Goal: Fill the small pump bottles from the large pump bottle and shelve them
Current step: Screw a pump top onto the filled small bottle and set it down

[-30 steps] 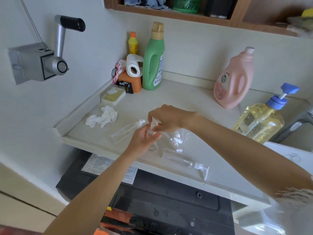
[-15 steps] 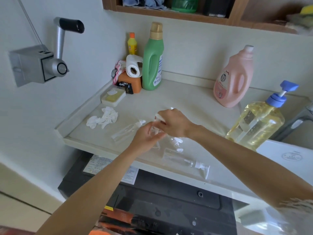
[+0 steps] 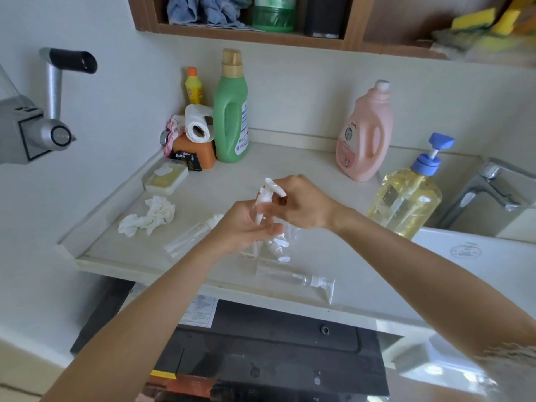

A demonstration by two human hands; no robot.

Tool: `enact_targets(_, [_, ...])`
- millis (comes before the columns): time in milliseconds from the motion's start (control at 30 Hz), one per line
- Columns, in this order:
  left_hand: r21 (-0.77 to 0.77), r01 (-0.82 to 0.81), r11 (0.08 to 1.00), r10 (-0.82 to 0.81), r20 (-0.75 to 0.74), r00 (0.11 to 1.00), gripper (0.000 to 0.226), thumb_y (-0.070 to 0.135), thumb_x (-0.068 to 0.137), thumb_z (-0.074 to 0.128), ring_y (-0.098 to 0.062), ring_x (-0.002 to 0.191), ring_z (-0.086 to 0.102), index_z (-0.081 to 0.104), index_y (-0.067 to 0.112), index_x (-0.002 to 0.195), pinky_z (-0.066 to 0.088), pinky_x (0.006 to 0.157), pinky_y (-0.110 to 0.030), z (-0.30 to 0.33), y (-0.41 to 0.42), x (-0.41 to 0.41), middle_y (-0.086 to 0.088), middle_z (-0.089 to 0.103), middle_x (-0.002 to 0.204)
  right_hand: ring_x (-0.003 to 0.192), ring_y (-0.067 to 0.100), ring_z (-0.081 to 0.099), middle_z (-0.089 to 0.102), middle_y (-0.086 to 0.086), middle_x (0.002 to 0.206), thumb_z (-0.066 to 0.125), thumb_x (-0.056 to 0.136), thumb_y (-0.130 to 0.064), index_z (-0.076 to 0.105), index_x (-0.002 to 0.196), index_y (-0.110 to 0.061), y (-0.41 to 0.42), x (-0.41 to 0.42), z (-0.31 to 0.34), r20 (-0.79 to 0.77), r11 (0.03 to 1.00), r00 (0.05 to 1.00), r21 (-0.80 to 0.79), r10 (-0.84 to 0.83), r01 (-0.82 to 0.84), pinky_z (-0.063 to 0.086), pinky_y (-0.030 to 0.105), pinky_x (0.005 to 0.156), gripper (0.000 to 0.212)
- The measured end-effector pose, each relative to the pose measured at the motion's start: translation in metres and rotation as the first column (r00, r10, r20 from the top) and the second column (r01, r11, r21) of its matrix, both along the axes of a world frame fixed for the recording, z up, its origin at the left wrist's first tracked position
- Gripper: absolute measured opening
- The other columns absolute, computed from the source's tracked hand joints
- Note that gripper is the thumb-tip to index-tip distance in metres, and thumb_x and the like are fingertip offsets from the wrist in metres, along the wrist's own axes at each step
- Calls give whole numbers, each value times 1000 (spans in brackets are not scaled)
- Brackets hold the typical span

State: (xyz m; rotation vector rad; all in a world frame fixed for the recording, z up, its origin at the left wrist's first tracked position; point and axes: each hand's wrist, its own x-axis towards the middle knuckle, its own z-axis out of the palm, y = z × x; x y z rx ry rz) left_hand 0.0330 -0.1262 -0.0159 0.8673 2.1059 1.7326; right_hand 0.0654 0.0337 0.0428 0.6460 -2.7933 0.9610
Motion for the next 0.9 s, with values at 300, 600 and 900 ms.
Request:
enact_targets(300, [-143,-244,959,209,-224,952,51,35,78,75,2,83,56,50,17,118,43,75,-16,-3,19,-11,9,59,91,52,4,49,54,-11,50,64,91,-23,60,61,-22,18,-13,15,29,963,963,-35,-267,268,32,13,55,30])
enact_targets(600, [-240,-410,880,354,-244,903,19,13,88,65,0,92,57,63,19,106,41,84,-6,-42,-27,-26,7,65,100,63,22,38,35,-1,52,66,90,-32,30,55,-16,87,-90,-38,98,671,687,-156,-720,725,27,31,59,52])
enact_targets(900, [-299,-435,850,387,-207,898,17,15,89,64,4,91,57,65,19,105,37,79,0,-64,-53,-15,12,65,98,69,23,40,38,-4,54,67,88,-31,36,54,-19,88,-109,-65,165,629,655,-186,-737,755,28,27,64,47])
